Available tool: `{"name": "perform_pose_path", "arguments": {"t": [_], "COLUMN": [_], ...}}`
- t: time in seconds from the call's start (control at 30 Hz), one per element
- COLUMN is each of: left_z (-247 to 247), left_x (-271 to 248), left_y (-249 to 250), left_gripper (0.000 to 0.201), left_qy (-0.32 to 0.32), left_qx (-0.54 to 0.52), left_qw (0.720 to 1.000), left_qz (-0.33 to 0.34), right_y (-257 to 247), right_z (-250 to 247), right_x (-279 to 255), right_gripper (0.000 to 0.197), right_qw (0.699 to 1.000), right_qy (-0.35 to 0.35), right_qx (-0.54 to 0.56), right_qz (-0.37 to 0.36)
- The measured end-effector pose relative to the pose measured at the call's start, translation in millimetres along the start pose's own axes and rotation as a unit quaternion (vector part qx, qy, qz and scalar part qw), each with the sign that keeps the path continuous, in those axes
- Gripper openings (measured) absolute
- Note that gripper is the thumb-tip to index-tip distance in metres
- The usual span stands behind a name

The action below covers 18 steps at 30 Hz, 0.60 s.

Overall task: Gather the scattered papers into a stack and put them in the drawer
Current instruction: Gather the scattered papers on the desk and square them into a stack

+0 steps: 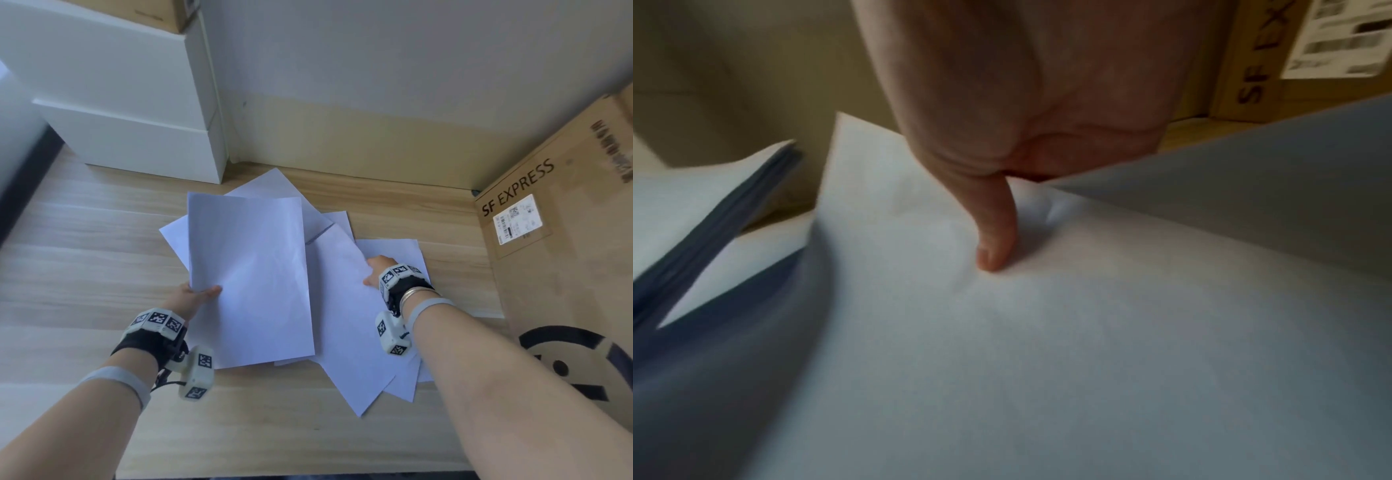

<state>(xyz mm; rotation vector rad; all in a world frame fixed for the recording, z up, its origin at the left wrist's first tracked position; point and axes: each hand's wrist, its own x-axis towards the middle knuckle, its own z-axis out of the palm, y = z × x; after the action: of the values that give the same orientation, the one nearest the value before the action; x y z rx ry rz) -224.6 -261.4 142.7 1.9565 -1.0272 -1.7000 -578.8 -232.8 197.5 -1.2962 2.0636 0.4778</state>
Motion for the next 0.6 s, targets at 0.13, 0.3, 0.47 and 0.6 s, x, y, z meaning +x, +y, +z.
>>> {"name": "perform_pose_path", "arguments": {"t": [0.13,0.3,0.47,0.6], "left_z": [2,6,7,4], "left_x": [4,2,5,16], "left_y": [0,0,-8,-20], "left_gripper": [0.042,0.042,0.043,0.046], "left_qy": [0.004,0.002,0.007,0.012], "left_qx": [0.0,0.0,-0.003,-0.001], "left_qw": [1.0,1.0,1.0,1.0], "left_qz": [0.008,0.007,-0.002,-0.005], "right_y": [19,21,-3,-17], "right_z": [-3,-2,19,36], "right_x": [-3,-5,-1,-4], "right_gripper": [0.034,0.041,0.051,0.051], "right_qw": [0.996,0.985,0.98,0.986], "right_qy": [0.015,0.025,0.054,0.062], "right_qx": [0.069,0.138,0.152,0.107], "right_qz": [0.06,0.097,0.114,0.11]}}
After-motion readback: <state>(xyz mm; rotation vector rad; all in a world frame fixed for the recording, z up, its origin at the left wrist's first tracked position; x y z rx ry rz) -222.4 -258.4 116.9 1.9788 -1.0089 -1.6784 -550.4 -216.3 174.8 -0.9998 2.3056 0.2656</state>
